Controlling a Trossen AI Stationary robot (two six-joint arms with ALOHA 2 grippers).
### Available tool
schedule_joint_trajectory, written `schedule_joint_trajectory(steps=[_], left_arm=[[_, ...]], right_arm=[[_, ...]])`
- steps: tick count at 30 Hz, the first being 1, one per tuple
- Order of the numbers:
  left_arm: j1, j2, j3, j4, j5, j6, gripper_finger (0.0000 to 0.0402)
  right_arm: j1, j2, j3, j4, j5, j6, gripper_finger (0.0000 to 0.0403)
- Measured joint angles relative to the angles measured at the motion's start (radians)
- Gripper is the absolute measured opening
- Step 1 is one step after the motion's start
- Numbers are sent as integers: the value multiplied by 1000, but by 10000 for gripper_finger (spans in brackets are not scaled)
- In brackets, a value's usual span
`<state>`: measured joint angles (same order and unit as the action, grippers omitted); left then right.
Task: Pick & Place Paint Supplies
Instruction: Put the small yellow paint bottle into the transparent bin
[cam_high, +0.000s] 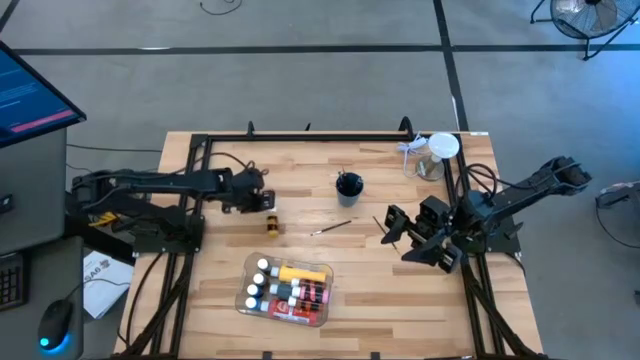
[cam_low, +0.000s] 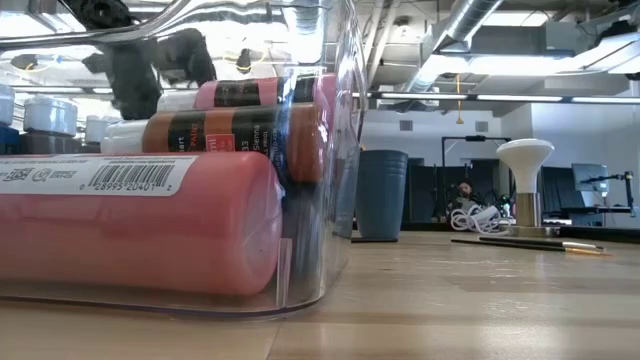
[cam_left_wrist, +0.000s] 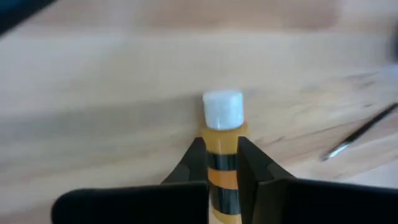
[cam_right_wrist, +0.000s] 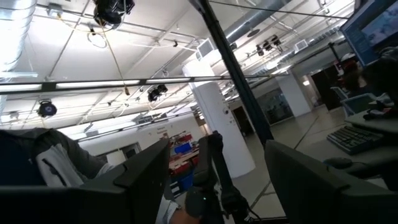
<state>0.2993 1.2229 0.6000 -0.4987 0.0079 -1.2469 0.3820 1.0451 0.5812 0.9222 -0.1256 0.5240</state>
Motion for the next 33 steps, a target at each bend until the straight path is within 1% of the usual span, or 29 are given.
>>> schedule_joint_trajectory(steps=[4, 7, 11, 14, 16, 18, 23, 25, 27, 29, 33], left_arm=[[0, -60, 17, -2, -65, 43, 3], [0, -79, 17, -28, -72, 43, 3], [-4, -77, 22, -38, -25, 43, 2], [-19, -36, 85, -28, 33, 85, 1], [-20, 17, 152, -33, 73, 155, 1], [-25, 99, 232, -30, 97, 220, 1], [-36, 379, 482, -21, 130, 335, 1], [-48, 497, 580, -97, 130, 364, 0], [-63, 591, 669, -217, 96, 407, 0], [-82, 648, 728, -301, 44, 447, 0], [-97, 657, 750, -279, 18, 460, 0]], right_arm=[[0, 0, 0, -1, 2, 0, 255], [1, 0, 0, -2, 1, 0, 255], [3, 0, 0, -2, 1, 0, 255], [0, 0, 0, -2, 1, 0, 255], [-10, 1, 0, -2, 1, 0, 255], [-24, 4, 0, -4, 2, 0, 255], [-57, 4, 0, -2, 3, 13, 255], [-69, 4, 0, -2, 3, 29, 255], [-74, 4, 0, -2, 3, 43, 255], [-72, 4, 0, -2, 3, 51, 255], [-47, 4, 0, -7, 0, 45, 255]])
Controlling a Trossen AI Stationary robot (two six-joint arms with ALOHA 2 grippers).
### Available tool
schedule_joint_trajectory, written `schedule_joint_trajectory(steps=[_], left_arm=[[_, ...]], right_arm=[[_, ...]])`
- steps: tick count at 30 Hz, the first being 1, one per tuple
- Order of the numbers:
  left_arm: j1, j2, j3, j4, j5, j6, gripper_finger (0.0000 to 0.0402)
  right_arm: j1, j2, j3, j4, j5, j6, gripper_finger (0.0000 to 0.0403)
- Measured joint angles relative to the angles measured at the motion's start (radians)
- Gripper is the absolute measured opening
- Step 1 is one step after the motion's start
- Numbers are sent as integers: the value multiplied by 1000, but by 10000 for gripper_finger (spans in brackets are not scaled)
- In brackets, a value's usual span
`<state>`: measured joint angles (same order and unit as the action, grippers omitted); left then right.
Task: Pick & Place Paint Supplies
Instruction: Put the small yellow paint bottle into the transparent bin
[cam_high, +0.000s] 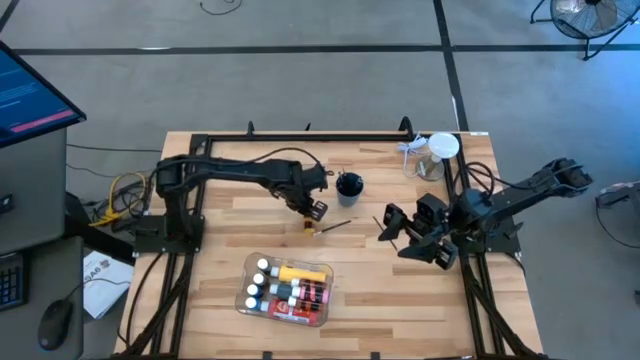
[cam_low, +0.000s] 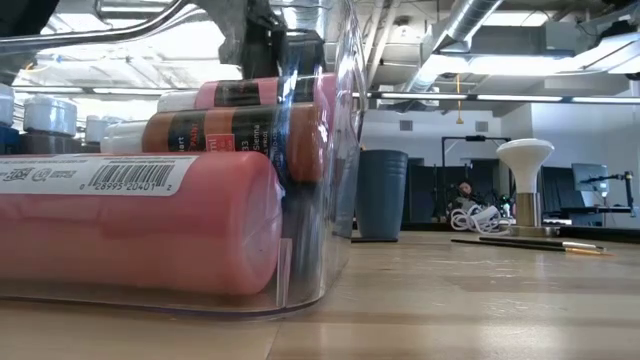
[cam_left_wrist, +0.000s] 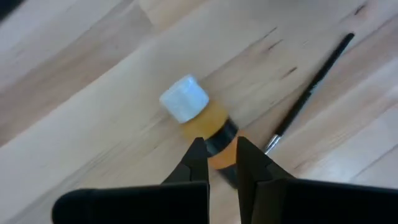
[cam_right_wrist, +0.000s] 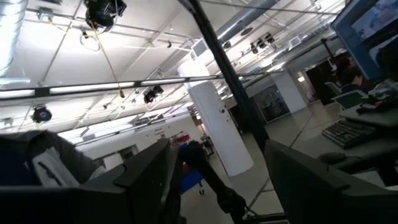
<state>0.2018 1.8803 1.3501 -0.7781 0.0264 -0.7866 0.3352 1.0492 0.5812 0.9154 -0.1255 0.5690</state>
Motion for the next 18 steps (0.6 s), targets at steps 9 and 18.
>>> schedule_joint_trajectory(steps=[9, 18], left_arm=[[-18, -20, 10, 164, -29, 33, 0], [-106, 59, 64, 268, -20, 136, 0]], right_arm=[[-5, 0, 0, -17, 1, -2, 255], [-19, 0, 0, -18, 20, 0, 255]])
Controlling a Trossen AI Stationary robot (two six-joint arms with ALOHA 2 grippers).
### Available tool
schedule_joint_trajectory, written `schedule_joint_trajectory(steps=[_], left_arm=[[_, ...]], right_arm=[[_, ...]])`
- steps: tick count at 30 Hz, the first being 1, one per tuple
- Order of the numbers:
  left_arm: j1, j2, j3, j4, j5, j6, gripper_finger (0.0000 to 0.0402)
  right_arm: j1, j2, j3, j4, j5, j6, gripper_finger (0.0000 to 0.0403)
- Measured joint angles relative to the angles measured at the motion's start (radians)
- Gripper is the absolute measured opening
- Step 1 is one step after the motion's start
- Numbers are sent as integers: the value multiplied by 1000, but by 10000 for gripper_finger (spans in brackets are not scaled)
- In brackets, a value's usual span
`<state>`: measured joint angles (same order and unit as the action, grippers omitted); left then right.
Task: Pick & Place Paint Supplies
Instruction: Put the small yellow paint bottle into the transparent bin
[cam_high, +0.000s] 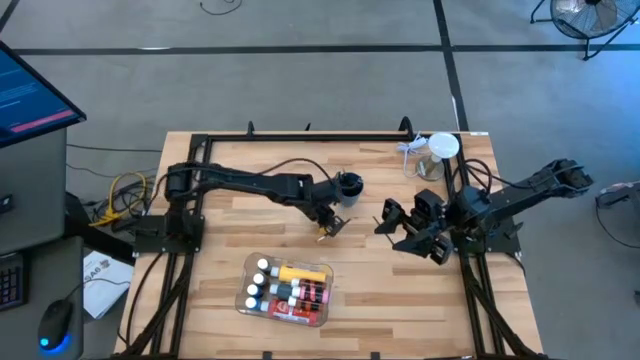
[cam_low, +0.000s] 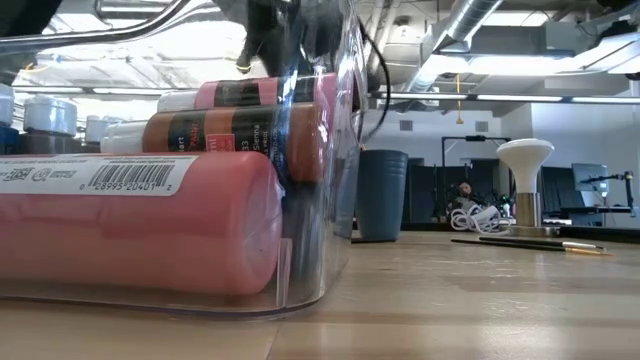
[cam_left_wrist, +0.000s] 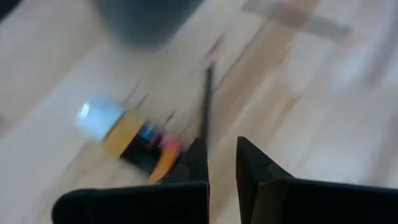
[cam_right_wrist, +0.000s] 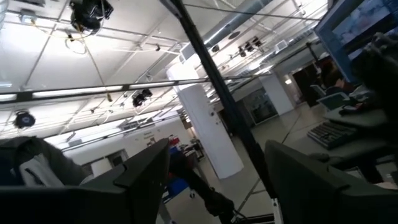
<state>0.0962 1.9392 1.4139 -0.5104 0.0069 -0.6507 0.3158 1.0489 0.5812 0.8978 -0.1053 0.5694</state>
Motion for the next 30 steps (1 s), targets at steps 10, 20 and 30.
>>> schedule_joint_trajectory(steps=[10, 20, 30], left_arm=[[-26, 73, 9, -24, -38, 44, 0], [-34, 74, 13, -29, -73, 94, 0], [-34, 74, 13, -31, -75, 124, 0]], right_arm=[[-25, 0, 0, 6, 3, 22, 255], [-56, 0, 0, 2, 3, 42, 255], [-111, 0, 0, -9, 3, 61, 255]])
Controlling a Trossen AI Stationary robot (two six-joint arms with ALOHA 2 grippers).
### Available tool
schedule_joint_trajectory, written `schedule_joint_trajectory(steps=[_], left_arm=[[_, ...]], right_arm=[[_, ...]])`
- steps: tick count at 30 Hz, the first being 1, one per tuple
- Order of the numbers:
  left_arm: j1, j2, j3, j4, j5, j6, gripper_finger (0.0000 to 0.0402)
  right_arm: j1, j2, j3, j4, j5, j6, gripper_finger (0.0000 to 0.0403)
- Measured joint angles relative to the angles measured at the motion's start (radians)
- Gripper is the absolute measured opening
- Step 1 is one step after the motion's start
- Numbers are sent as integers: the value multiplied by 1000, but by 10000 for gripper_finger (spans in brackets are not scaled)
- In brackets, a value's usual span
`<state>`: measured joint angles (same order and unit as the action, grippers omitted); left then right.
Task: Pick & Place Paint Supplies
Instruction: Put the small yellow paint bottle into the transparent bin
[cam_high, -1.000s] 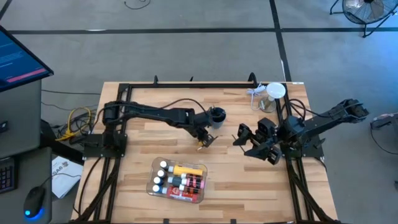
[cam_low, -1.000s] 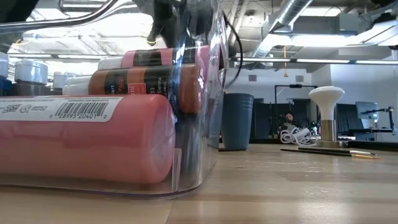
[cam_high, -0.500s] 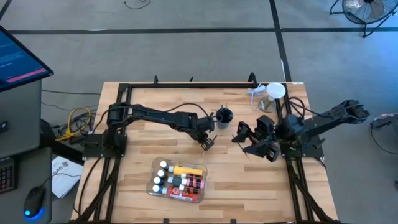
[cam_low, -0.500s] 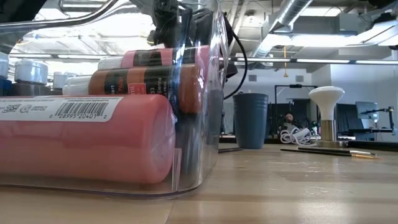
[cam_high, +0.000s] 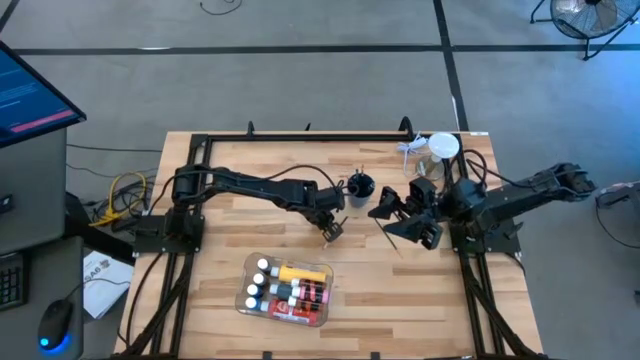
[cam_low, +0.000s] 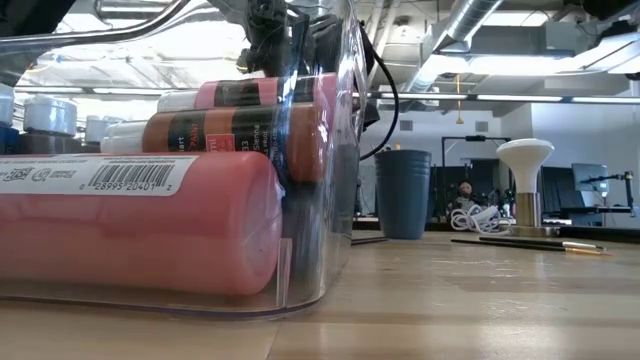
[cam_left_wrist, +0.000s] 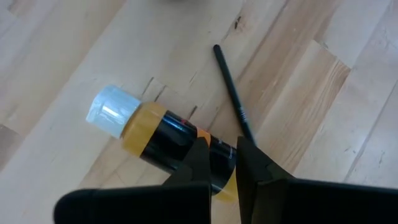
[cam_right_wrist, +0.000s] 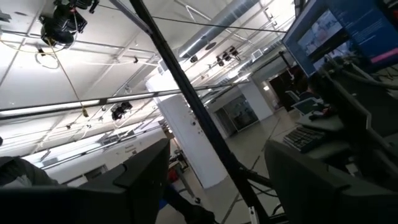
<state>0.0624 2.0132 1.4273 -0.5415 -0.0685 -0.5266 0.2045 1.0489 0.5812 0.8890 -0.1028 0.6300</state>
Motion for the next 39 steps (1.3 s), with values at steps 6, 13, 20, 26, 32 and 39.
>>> schedule_joint_trajectory(steps=[6, 13, 20, 26, 32, 39], left_arm=[[0, 0, 0, 0, 0, 22, 0], [-5, -10, 0, 3, -26, 30, 0], [-11, -113, 0, 44, -161, 41, 0], [43, -188, 2, 22, -149, -152, 6], [110, -141, 2, 6, 54, -316, 70], [112, -60, 1, 1, 104, -368, 170]], right_arm=[[-26, 0, 0, -14, 0, 0, 255], [-31, 0, 0, -23, 0, 8, 255], [-24, 0, 0, -30, 0, 20, 255], [-14, 0, 0, -39, -1, 30, 255], [2, 0, 0, -38, -2, 55, 255], [19, 0, 0, -39, -3, 52, 255]])
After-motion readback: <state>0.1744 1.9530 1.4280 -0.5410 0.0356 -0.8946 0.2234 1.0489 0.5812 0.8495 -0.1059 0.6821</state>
